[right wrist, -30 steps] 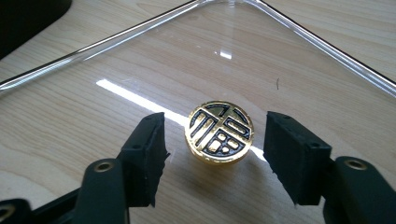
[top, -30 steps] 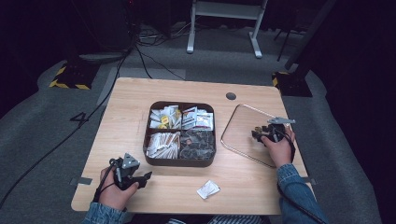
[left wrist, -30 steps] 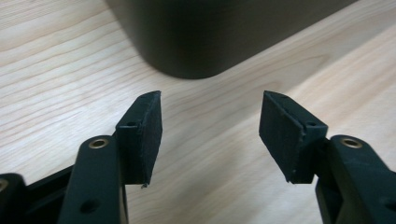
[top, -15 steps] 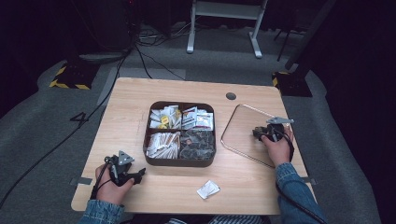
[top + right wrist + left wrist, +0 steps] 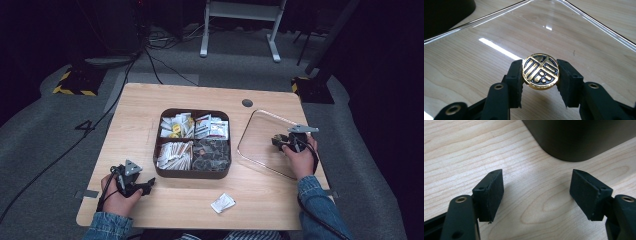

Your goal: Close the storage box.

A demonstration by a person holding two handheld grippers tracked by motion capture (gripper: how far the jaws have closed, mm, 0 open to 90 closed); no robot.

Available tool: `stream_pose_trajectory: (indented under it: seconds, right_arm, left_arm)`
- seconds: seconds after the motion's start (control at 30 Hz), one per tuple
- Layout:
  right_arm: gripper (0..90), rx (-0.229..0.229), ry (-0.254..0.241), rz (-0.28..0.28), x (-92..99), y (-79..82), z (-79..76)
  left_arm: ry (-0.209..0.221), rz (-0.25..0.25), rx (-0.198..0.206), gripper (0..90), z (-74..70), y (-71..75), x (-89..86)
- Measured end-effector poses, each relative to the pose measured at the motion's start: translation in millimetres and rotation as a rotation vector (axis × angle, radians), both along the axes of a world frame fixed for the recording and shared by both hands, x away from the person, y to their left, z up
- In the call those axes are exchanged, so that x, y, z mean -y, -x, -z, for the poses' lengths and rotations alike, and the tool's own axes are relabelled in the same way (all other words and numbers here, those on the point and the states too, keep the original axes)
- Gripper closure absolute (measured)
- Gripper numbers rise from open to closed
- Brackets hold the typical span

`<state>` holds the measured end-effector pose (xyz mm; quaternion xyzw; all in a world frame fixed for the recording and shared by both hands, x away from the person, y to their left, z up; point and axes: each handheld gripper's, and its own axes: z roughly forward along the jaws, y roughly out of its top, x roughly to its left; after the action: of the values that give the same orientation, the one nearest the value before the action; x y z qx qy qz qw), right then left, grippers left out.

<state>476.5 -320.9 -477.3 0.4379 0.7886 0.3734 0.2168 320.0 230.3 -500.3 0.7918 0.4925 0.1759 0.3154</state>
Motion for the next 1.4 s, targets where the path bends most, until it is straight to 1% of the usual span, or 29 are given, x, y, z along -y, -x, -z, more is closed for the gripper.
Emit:
stream_pose_trajectory:
  seconds: [0.1, 0.13, 0.37, 0.47, 0.5, 0.53, 0.57, 0.6, 0.73, 0.77, 0.83, 0.9, 0.93, 1.07, 1.1, 1.13, 1.2, 1.23, 1.27, 1.33, 1.37, 1.4]
  right_arm:
    - [58.8, 0.005, -0.006, -0.005, 0.3, 1.3, -3.3]
    - [58.7, 0.015, -0.011, -0.011, 0.6, 3.3, -7.9]
    - [58.7, 0.05, -0.035, -0.037, -1.6, 10.2, -23.9]
    - [58.8, 0.064, -0.046, -0.055, -3.8, 13.5, -30.9]
    - [58.8, 0.064, -0.046, -0.055, -3.8, 13.5, -30.9]
    - [58.8, 0.071, -0.056, -0.066, -6.4, 16.2, -36.2]
    - [58.8, 0.071, -0.056, -0.066, -6.4, 16.2, -36.2]
    - [58.7, 0.078, -0.057, -0.08, -8.0, 17.8, -40.4]
    - [58.7, 0.083, -0.076, -0.115, -15.2, 22.1, -50.5]
    - [58.7, 0.083, -0.076, -0.115, -15.2, 22.1, -50.5]
    - [58.8, 0.084, -0.075, -0.145, -22.2, 24.3, -56.0]
    - [58.7, 0.084, -0.074, -0.153, -25.2, 25.0, -57.8]
    - [58.7, 0.083, -0.074, -0.174, -32.0, 26.3, -61.2]
    - [58.7, 0.075, -0.085, -0.203, -42.9, 27.2, -66.1]
    - [58.7, 0.075, -0.085, -0.203, -42.9, 27.2, -66.1]
    - [58.8, 0.067, -0.091, -0.217, -49.8, 26.9, -69.6]
    - [58.7, 0.063, -0.093, -0.227, -55.8, 26.3, -73.2]
    - [58.7, 0.063, -0.093, -0.227, -55.8, 26.3, -73.2]
    - [58.8, 0.068, -0.09, -0.241, -62.8, 25.5, -77.9]
    - [58.7, 0.07, -0.094, -0.256, -70.4, 24.5, -82.5]
    - [58.7, 0.07, -0.094, -0.256, -70.4, 24.5, -82.5]
    - [58.7, 0.066, -0.095, -0.269, -78.9, 22.9, -86.9]
  left_arm:
    - [0.0, 0.003, 0.006, 26.6, 0.7, -0.4, -1.0]
    - [0.004, 0.006, 0.013, 26.1, 1.5, -0.7, -1.4]
    - [0.017, 0.011, 0.036, 24.0, 4.3, -1.2, -2.9]
    - [0.018, 0.011, 0.036, 23.7, 4.4, -1.1, -3.0]
    - [0.018, 0.011, 0.036, 23.6, 4.4, -1.1, -3.0]
    - [0.018, 0.013, 0.036, 23.4, 4.4, -1.0, -3.1]
    - [0.018, 0.013, 0.036, 22.8, 4.4, -1.0, -3.1]
    - [0.013, 0.022, 0.032, 21.4, 4.5, -0.9, -3.0]
    - [0.015, 0.031, 0.027, 19.0, 4.6, -1.1, -2.9]
    - [0.015, 0.031, 0.027, 18.8, 4.6, -1.1, -2.9]
    - [0.014, 0.033, 0.029, 18.6, 4.7, -1.2, -2.8]
    - [0.013, 0.034, 0.03, 18.6, 4.8, -1.2, -2.7]
    - [0.013, 0.034, 0.029, 18.6, 4.8, -1.2, -2.6]
    - [0.014, 0.033, 0.029, 18.5, 4.8, -1.3, -2.7]
    - [0.014, 0.033, 0.029, 18.5, 4.8, -1.3, -2.7]
    - [0.014, 0.033, 0.029, 18.5, 4.9, -1.3, -2.7]
    - [0.015, 0.033, 0.029, 18.4, 4.8, -1.3, -2.7]
    - [0.015, 0.033, 0.029, 18.4, 4.8, -1.3, -2.7]
    - [0.014, 0.033, 0.029, 18.4, 4.9, -1.3, -2.7]
    - [0.014, 0.033, 0.029, 18.5, 4.8, -1.3, -2.8]
    - [0.014, 0.033, 0.029, 18.4, 4.8, -1.3, -2.8]
    - [0.015, 0.038, 0.026, 18.2, 4.7, -2.2, -3.3]
